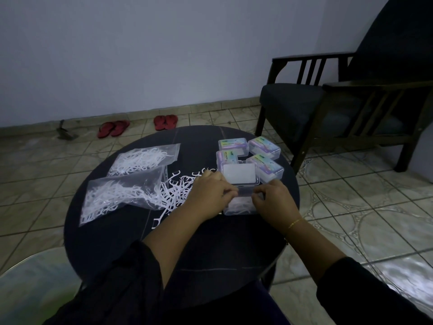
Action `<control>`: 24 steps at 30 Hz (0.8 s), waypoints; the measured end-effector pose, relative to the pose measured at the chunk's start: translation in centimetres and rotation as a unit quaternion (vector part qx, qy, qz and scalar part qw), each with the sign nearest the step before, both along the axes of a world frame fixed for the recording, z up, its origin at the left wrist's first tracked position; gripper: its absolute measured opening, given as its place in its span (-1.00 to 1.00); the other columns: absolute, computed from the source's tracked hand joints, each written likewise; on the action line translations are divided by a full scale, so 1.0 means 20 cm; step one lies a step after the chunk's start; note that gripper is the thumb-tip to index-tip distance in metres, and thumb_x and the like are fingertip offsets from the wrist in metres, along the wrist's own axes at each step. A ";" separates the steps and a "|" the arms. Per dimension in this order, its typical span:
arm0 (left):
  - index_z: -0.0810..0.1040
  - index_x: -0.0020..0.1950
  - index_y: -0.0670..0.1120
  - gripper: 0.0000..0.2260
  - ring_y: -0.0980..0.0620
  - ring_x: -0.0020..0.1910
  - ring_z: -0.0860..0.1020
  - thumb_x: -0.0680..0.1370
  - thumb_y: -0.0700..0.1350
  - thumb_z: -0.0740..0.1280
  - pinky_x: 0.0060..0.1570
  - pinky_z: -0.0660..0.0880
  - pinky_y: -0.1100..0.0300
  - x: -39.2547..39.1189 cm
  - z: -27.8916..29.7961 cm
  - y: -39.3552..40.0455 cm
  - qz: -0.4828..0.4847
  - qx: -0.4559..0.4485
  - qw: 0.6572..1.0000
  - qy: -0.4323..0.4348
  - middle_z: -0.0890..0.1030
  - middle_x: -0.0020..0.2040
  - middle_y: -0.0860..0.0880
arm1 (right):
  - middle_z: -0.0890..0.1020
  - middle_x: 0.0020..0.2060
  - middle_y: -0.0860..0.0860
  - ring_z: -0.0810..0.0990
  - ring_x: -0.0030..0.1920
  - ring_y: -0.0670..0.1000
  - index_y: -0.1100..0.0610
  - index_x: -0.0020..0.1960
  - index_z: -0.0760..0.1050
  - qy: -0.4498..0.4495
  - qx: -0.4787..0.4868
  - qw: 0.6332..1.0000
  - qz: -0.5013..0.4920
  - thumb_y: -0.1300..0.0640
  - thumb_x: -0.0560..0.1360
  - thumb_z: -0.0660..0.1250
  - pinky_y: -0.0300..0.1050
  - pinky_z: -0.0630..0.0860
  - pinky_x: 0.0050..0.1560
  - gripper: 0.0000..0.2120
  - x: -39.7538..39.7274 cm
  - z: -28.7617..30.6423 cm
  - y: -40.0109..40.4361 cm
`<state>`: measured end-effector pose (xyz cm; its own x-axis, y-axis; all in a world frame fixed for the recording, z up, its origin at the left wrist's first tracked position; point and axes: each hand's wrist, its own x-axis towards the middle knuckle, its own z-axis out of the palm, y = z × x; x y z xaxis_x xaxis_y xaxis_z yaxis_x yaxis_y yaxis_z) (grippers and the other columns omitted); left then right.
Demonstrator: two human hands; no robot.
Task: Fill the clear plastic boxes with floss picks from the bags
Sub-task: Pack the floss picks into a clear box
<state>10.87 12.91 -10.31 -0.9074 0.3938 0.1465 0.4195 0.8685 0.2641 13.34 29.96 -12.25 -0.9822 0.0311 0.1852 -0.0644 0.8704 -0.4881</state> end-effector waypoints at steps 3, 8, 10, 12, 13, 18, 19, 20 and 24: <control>0.61 0.18 0.13 -0.77 0.07 0.08 0.33 0.59 0.07 0.25 0.04 0.23 0.16 0.01 0.01 -0.11 0.030 0.039 0.999 0.016 0.46 -0.05 0.12 | 0.46 0.04 0.04 0.41 0.06 0.00 0.08 0.18 0.57 0.039 0.037 0.999 -0.002 0.06 0.55 0.26 -0.20 0.40 0.04 -0.74 0.01 0.00 -0.01; 0.63 0.14 0.13 -0.79 0.02 0.09 0.42 0.56 0.07 0.29 0.10 0.26 0.14 0.07 0.04 -0.35 0.072 0.000 0.997 0.001 0.53 -0.03 0.05 | 0.46 0.02 -0.02 0.39 0.07 -0.03 0.00 0.17 0.58 0.064 0.098 0.990 0.076 -0.01 0.54 0.26 -0.18 0.37 0.10 -0.75 0.00 0.07 -0.12; 0.64 0.10 0.12 -0.81 0.03 0.08 0.46 0.54 0.07 0.32 0.15 0.30 0.12 0.11 0.05 -0.44 0.094 0.000 0.996 0.010 0.56 -0.02 0.05 | 0.44 0.06 -0.03 0.37 0.11 -0.02 -0.04 0.21 0.55 0.052 0.121 0.985 0.116 -0.07 0.54 0.24 -0.15 0.34 0.15 -0.71 0.00 0.09 -0.18; 0.64 0.08 0.12 -0.81 0.04 0.07 0.49 0.50 0.09 0.35 0.11 0.34 0.14 0.14 0.06 -0.51 0.108 -0.009 0.994 0.015 0.58 -0.01 0.07 | 0.43 0.12 -0.02 0.34 0.17 0.01 -0.06 0.26 0.51 0.032 0.146 0.978 0.143 -0.12 0.54 0.23 -0.09 0.30 0.20 -0.66 0.00 0.12 -0.25; 0.64 0.07 0.13 -0.78 0.06 0.07 0.50 0.47 0.12 0.37 0.08 0.35 0.15 0.15 0.08 -0.55 0.115 -0.012 0.993 0.004 0.57 -0.01 0.09 | 0.42 0.15 -0.02 0.33 0.20 0.02 -0.06 0.28 0.49 0.023 0.162 0.975 0.153 -0.16 0.53 0.23 -0.07 0.27 0.22 -0.62 0.00 0.13 -0.29; 0.52 0.08 0.15 -0.38 0.12 0.05 0.50 0.14 0.44 0.44 0.10 0.44 0.10 0.21 0.13 -0.67 0.149 -0.079 0.981 -0.101 0.55 0.03 0.17 | 0.38 0.23 0.03 0.28 0.27 0.08 -0.02 0.34 0.42 -0.017 0.255 0.948 0.189 -0.34 0.42 0.24 0.03 0.23 0.26 -0.40 -0.03 0.12 -0.43; 0.51 0.10 0.14 -0.31 0.10 0.08 0.49 0.09 0.46 0.44 0.11 0.44 0.09 0.22 0.13 -0.68 0.159 -0.098 0.976 -0.115 0.55 0.07 0.15 | 0.37 0.24 0.04 0.28 0.28 0.08 0.00 0.33 0.43 -0.024 0.266 0.945 0.189 -0.36 0.40 0.24 0.04 0.23 0.26 -0.37 -0.04 0.11 -0.46; 0.50 0.13 0.13 -0.26 0.08 0.11 0.49 0.07 0.47 0.44 0.12 0.43 0.09 0.22 0.13 -0.68 0.168 -0.119 0.971 -0.124 0.55 0.10 0.13 | 0.37 0.24 0.05 0.27 0.29 0.09 0.01 0.31 0.44 -0.027 0.274 0.943 0.189 -0.38 0.39 0.24 0.05 0.23 0.26 -0.36 -0.05 0.10 -0.48; 0.49 0.23 0.05 -0.18 0.02 0.15 0.47 0.11 0.48 0.42 0.10 0.39 0.09 0.22 0.08 -0.66 0.179 -0.165 0.961 -0.128 0.54 0.17 0.05 | 0.38 0.26 0.07 0.26 0.32 0.11 0.05 0.28 0.46 -0.031 0.287 0.941 0.179 -0.36 0.43 0.21 0.07 0.24 0.27 -0.39 -0.08 0.08 -0.53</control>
<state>15.35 -0.37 -8.77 -0.9830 0.0360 -0.1798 0.0359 0.9993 0.0036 11.80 19.30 -10.56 -0.9201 -0.3914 0.0127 -0.3906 0.9196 0.0421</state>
